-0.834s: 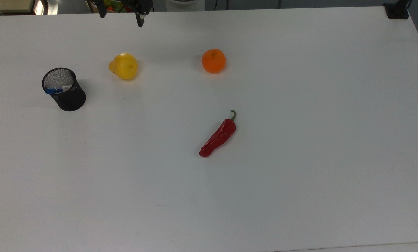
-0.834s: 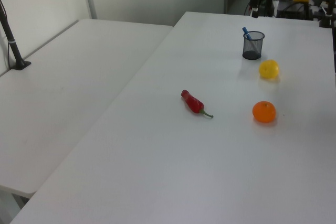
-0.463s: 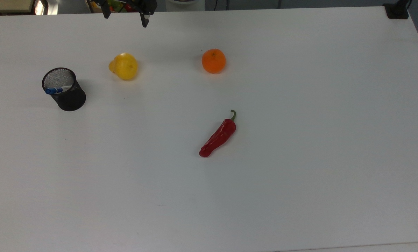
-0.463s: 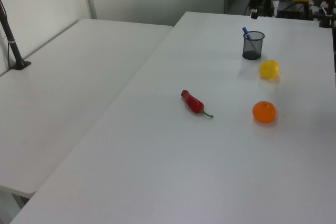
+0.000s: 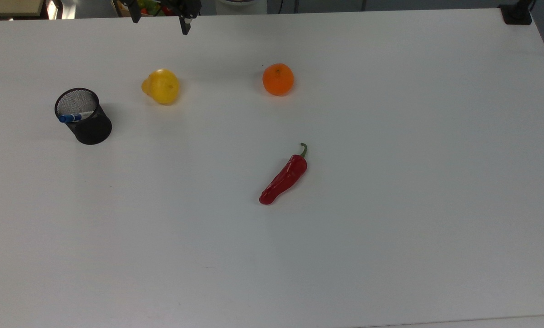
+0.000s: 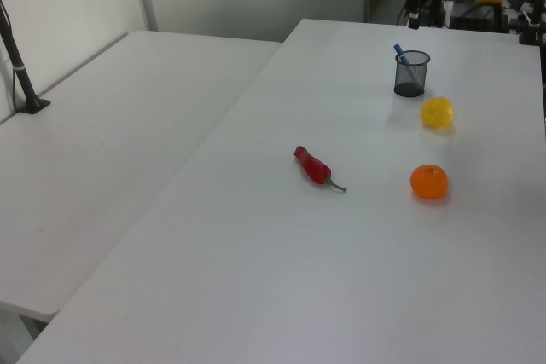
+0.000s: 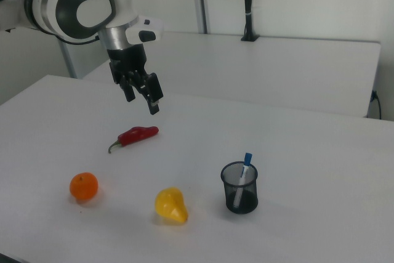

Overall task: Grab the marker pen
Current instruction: 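Move the gripper over the black mesh pen cup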

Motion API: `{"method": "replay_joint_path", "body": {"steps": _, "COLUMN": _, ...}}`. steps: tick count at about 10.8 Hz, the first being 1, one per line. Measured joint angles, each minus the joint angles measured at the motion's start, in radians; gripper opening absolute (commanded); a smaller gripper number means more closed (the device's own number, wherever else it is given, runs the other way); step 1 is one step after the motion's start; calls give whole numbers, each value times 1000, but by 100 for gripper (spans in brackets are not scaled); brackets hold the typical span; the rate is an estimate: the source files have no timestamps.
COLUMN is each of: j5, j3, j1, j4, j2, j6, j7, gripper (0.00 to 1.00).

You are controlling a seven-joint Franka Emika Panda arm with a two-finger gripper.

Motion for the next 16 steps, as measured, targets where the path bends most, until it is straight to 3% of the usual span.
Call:
{"method": "replay_joint_path", "body": {"steps": 8, "j5": 0, "j3": -6, "j1": -13, "j4": 23, "j2": 0, "j6": 4, "j7": -2, "gripper": 100}}
{"method": "replay_joint_path", "body": {"steps": 11, "j5": 0, "j3": -12, "j1": -44, "j4": 28, "j2": 8, "j6": 127, "j7": -6, "gripper": 100}}
{"method": "replay_joint_path", "body": {"steps": 16, "j5": 1, "j3": -123, "j1": -66, "j4": 19, "j2": 113, "j6": 307, "j7": -137, "gripper": 100}}
